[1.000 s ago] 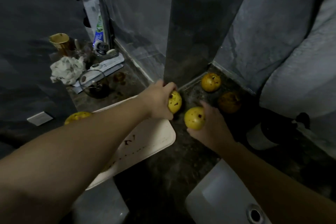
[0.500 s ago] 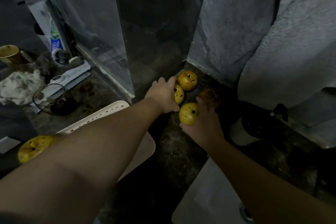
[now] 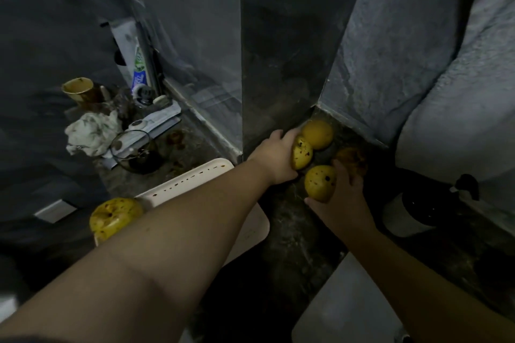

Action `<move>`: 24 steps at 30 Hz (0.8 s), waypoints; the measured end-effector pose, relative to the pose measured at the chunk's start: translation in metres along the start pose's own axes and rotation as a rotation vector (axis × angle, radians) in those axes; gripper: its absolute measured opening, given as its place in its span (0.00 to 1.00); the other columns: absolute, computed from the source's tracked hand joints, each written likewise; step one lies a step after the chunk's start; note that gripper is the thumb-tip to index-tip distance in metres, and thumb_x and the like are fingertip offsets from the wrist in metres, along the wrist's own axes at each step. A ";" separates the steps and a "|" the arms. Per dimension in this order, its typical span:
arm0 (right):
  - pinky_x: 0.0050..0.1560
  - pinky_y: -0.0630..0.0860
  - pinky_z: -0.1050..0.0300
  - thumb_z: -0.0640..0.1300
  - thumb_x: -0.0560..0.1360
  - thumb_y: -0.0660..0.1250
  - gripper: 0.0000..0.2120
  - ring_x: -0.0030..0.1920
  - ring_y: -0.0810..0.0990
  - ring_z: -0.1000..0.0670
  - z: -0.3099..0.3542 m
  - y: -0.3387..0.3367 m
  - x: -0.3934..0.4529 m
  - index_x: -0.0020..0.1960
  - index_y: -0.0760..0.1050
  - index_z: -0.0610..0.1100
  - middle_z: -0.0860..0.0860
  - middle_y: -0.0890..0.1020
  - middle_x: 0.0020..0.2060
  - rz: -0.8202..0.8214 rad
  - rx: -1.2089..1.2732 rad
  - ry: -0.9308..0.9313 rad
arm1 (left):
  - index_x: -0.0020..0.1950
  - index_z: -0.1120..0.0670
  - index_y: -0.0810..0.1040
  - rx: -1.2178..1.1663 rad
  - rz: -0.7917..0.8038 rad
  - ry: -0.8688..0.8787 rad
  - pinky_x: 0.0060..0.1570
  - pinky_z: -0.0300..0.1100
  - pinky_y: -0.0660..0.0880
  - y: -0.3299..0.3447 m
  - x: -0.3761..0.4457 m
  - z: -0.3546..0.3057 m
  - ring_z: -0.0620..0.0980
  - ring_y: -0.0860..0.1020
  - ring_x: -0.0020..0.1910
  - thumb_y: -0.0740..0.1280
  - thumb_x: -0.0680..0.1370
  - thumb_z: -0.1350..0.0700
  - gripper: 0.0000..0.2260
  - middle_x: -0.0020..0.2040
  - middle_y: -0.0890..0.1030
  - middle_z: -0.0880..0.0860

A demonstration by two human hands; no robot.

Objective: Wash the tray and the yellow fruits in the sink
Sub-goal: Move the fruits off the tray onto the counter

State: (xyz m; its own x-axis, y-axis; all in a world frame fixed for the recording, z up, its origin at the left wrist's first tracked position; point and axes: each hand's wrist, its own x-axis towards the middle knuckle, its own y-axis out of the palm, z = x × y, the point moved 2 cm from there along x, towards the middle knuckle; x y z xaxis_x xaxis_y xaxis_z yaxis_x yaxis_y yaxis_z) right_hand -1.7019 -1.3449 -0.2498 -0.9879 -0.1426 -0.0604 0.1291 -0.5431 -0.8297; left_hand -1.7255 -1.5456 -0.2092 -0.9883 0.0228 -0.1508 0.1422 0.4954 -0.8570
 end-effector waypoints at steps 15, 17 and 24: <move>0.75 0.65 0.44 0.60 0.72 0.73 0.40 0.76 0.61 0.46 0.132 0.000 -0.080 0.78 0.60 0.55 0.50 0.63 0.74 0.178 -0.097 -0.592 | 0.76 0.48 0.71 0.149 -0.200 -0.071 0.61 0.40 0.70 -0.114 -0.184 0.052 0.51 0.76 0.67 0.76 0.75 0.48 0.31 0.70 0.76 0.52; 0.75 0.63 0.47 0.61 0.72 0.72 0.39 0.75 0.60 0.48 0.146 0.013 -0.094 0.78 0.59 0.56 0.52 0.63 0.74 0.254 -0.098 -0.652 | 0.76 0.48 0.72 0.185 -0.186 -0.135 0.63 0.44 0.75 -0.123 -0.212 0.073 0.52 0.76 0.66 0.77 0.74 0.48 0.31 0.69 0.77 0.51; 0.75 0.62 0.50 0.67 0.70 0.69 0.42 0.77 0.59 0.50 0.176 0.067 -0.130 0.78 0.54 0.61 0.55 0.60 0.77 0.562 -0.115 -0.739 | 0.81 0.47 0.64 0.209 -0.040 -0.371 0.71 0.48 0.70 -0.116 -0.273 0.148 0.59 0.70 0.72 0.78 0.69 0.50 0.42 0.73 0.68 0.56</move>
State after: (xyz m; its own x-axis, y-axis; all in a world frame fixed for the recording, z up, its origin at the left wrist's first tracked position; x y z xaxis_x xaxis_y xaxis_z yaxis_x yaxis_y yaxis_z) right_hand -1.5502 -1.5087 -0.2001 -0.4727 -0.8710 -0.1340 0.5236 -0.1553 -0.8377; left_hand -1.4638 -1.7375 -0.1418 -0.9119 -0.3256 -0.2498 0.1500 0.3021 -0.9414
